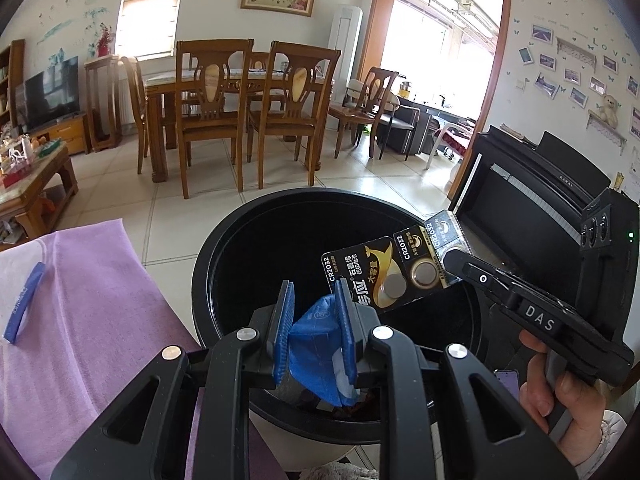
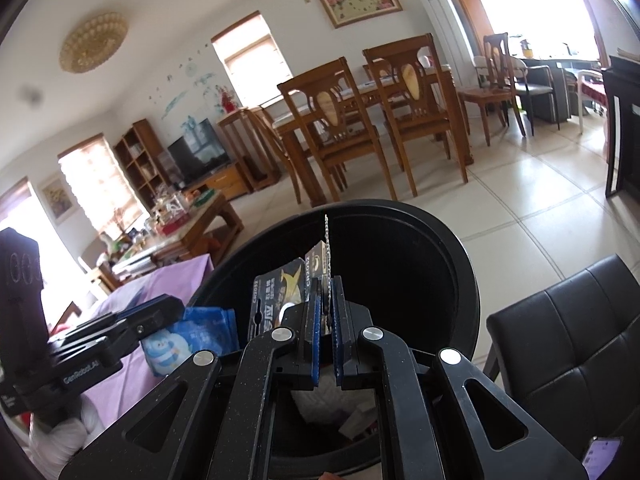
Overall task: Collect trash
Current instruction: 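Open both tools to drop the wrapper and battery card into the bin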
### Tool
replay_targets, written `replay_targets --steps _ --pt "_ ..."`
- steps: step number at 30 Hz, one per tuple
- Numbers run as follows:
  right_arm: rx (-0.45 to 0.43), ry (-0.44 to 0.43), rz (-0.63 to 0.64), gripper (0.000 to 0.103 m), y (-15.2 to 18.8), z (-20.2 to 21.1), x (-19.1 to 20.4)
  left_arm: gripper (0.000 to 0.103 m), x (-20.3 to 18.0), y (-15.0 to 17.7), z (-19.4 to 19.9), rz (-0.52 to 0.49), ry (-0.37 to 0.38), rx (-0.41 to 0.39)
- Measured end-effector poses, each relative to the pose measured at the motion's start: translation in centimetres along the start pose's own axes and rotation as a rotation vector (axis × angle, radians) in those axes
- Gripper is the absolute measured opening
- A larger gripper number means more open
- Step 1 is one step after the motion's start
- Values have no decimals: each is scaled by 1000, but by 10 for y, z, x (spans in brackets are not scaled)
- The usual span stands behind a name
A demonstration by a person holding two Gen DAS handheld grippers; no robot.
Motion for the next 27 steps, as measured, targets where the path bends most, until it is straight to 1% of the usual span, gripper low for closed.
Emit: replay_targets --steps 6,9,10,11,12,13,14,15,17,18,20,22,23,27 --pt "10 5 -4 7 0 -1 2 24 3 -1 -5 5 30 21" --pt "10 6 -7 12 0 1 1 25 2 0 -4 6 21 22" --pt "13 3 -5 18 -1 1 2 25 2 0 -4 7 22 23" --pt "14 1 -5 23 0 1 2 30 2 0 -3 8 21 23" --pt "11 0 -5 34 -1 2 3 42 3 1 -2 9 14 20" --pt "7 -1 -6 42 -1 3 4 50 4 2 0 12 5 13" --pt "3 -3 -4 44 -2 5 5 64 4 2 3 13 -3 3" --pt "0 -3 0 45 -2 7 7 69 5 3 6 12 -8 -8" --pt "-4 0 11 48 -3 10 13 69 4 3 13 7 -13 -26" --pt "-7 -1 15 51 -3 12 15 70 4 4 17 7 -12 -33" --pt "-12 -4 29 53 -4 16 23 70 7 6 25 10 -17 -46" --pt "-14 -8 46 60 -5 18 32 71 12 8 36 13 -26 -53" --pt "-14 -14 56 61 -5 19 39 75 16 9 42 15 -41 -57" --pt "-5 -36 104 61 -4 17 68 75 39 21 67 34 -97 -75"
Point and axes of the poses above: each gripper's, at about its wrist camera, not at the fingertips, and z roughly against the way its jaws point, x to its left, y to its underside, the point moved 1 cm from there along -z, roughly the way its jaws point, and after that the axes turned 10 degrees about x, right-handed, at the moved point
